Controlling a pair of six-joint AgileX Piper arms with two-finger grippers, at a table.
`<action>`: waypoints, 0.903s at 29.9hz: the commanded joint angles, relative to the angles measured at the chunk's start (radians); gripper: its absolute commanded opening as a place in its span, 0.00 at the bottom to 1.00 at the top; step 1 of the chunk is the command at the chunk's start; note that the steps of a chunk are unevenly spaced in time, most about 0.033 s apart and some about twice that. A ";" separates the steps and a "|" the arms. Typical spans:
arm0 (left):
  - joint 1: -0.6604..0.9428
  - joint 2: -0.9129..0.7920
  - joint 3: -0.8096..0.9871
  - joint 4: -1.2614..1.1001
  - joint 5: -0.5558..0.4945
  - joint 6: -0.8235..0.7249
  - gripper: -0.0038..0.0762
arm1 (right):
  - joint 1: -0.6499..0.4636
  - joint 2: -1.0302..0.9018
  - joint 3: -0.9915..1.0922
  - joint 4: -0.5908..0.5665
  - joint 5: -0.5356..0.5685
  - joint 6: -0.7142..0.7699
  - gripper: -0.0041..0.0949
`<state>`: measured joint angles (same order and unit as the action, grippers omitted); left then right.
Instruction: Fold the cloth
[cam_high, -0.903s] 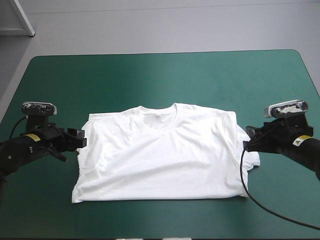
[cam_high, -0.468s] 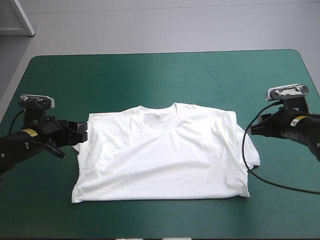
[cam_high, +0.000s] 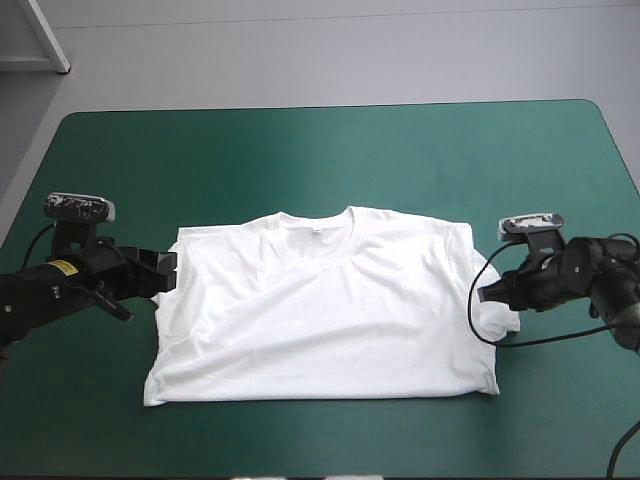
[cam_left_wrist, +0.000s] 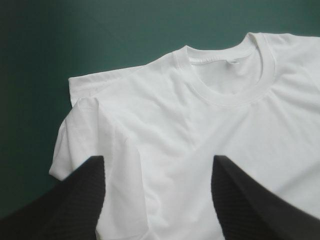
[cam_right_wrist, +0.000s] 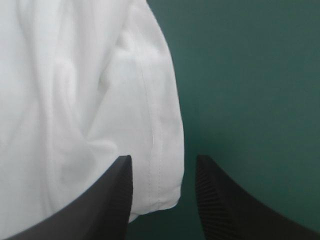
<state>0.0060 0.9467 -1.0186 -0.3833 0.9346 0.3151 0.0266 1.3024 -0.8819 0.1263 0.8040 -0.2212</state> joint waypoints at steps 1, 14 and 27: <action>-0.001 0.002 -0.025 -0.025 -0.041 0.002 0.62 | -0.006 -0.025 0.057 0.013 -0.096 0.000 0.43; -0.003 0.018 -0.025 -0.031 -0.038 0.012 0.61 | -0.006 0.069 0.117 0.044 -0.197 -0.009 0.20; -0.003 0.020 -0.025 -0.029 -0.033 0.012 0.61 | -0.006 -0.086 0.115 0.068 -0.100 -0.036 0.02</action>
<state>0.0060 0.9750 -1.0186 -0.3833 0.9431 0.3271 0.0263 1.2944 -0.7446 0.1702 0.6895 -0.2346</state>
